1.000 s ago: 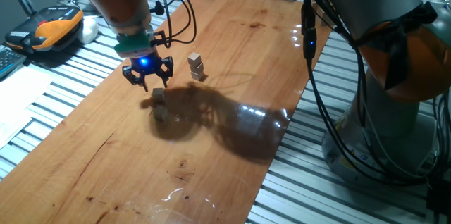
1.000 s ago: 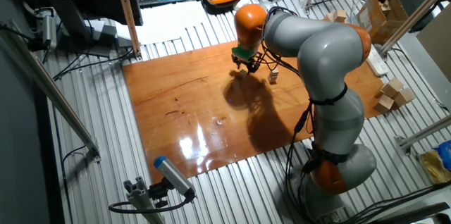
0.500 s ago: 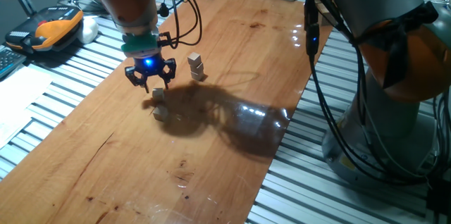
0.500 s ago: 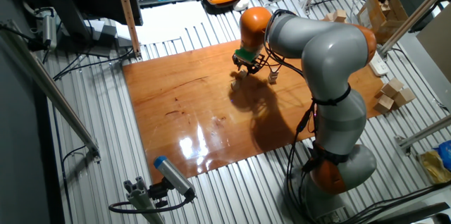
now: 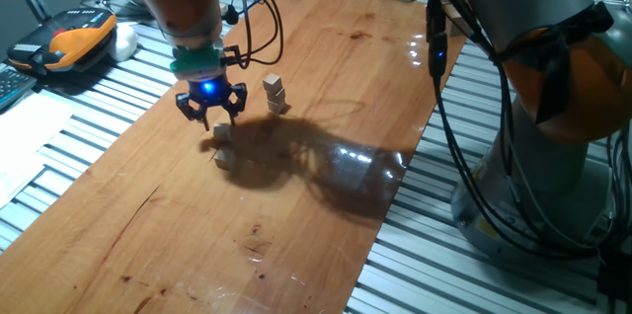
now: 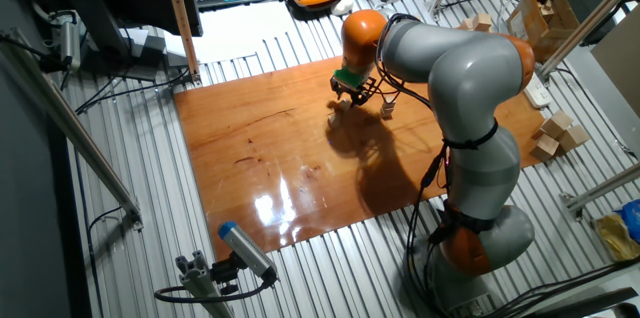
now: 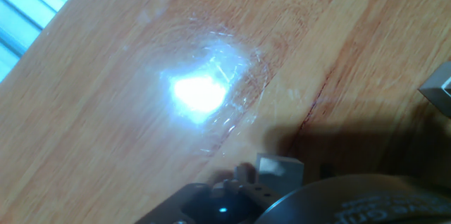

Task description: Stack the blocks in a vertical line of five

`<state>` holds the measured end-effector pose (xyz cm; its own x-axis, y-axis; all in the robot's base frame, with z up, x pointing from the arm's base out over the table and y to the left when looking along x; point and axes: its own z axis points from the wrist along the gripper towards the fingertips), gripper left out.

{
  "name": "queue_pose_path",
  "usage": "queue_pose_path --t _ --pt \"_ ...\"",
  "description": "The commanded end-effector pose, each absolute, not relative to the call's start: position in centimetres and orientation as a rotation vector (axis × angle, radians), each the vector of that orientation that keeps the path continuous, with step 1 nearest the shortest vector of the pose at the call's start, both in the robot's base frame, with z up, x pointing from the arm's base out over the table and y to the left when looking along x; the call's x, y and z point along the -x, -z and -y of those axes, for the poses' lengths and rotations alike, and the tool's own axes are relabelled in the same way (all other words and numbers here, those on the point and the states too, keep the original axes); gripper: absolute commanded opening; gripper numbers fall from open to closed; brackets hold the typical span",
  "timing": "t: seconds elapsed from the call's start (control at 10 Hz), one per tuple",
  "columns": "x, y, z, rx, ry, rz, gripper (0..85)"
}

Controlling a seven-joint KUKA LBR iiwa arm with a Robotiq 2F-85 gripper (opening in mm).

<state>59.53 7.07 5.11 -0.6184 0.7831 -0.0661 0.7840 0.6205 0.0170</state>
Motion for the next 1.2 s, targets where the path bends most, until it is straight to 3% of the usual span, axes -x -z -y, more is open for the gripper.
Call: queue_pose_path --t 0.0,1.1 --pt "-59.5 -5.1 -7.0 -1.349 0.022 -2.762 51.0" --pt "-59.5 -4.0 -7.1 -1.37 0.004 -2.752 51.0"
